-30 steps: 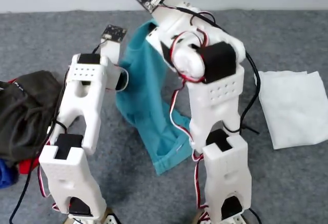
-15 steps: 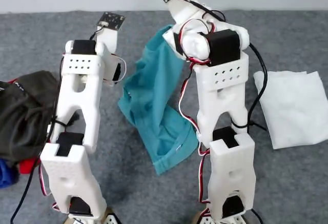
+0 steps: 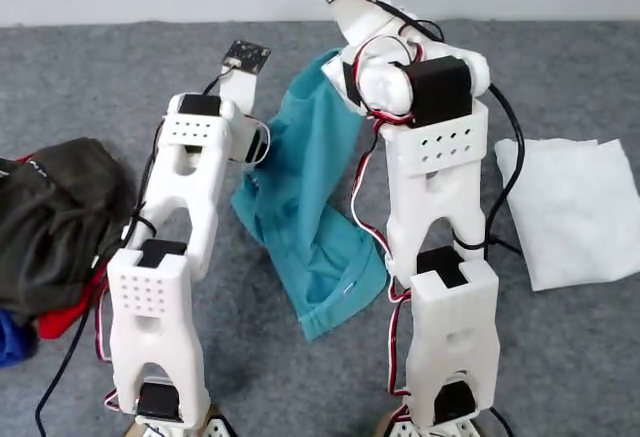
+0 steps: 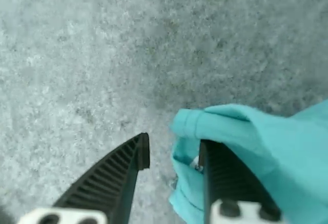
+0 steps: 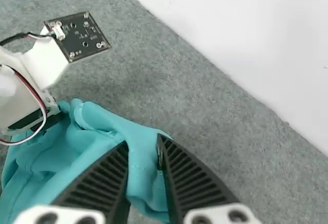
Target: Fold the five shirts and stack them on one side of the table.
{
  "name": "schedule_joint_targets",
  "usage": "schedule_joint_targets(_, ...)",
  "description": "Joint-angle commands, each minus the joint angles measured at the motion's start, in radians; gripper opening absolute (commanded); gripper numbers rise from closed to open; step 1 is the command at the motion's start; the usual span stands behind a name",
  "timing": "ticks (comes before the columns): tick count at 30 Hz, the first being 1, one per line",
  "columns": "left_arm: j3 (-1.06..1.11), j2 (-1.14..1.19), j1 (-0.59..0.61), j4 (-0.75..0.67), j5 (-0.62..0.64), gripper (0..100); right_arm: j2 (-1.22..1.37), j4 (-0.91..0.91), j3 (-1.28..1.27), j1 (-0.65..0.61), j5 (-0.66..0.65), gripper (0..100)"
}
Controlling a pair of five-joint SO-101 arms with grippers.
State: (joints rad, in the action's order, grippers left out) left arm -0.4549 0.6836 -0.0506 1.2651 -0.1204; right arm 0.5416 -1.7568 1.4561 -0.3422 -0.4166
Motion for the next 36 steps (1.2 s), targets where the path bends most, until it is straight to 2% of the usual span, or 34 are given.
schedule_joint_targets(1, -0.088, 0.008, -0.015, 0.034, 0.008, 17, -0.008, -0.041, 0.000, 0.007, 0.011, 1.0)
schedule_joint_targets(9, -0.196, 0.115, -0.072, 0.037, 0.008, 17, -0.007, -0.041, 0.000, 0.007, 0.011, 1.0)
schedule_joint_targets(16, -0.343, 0.245, -0.072, 0.041, 0.008, 17, -0.007, -0.041, 0.000, 0.002, 0.012, 1.0)
schedule_joint_targets(19, -0.401, 0.279, -0.074, 0.084, 0.008, 16, -0.007, -0.041, -0.002, 0.002, 0.012, 1.0)
schedule_joint_targets(21, -0.438, 0.296, -0.074, 0.104, 0.006, 12, -0.007, -0.041, -0.011, 0.002, 0.012, 1.0)
schedule_joint_targets(24, -0.467, 0.322, -0.072, 0.115, 0.006, 1, -0.007, -0.041, -0.061, 0.002, 0.012, 1.0)
schedule_joint_targets(31, -0.521, 0.330, -0.071, 0.184, 0.006, 1, -0.008, -0.039, -0.118, 0.005, 0.012, 1.0)
schedule_joint_targets(36, -0.601, 0.311, -0.058, 0.290, 0.006, 1, -0.012, -0.039, -0.121, 0.008, 0.012, 1.0)
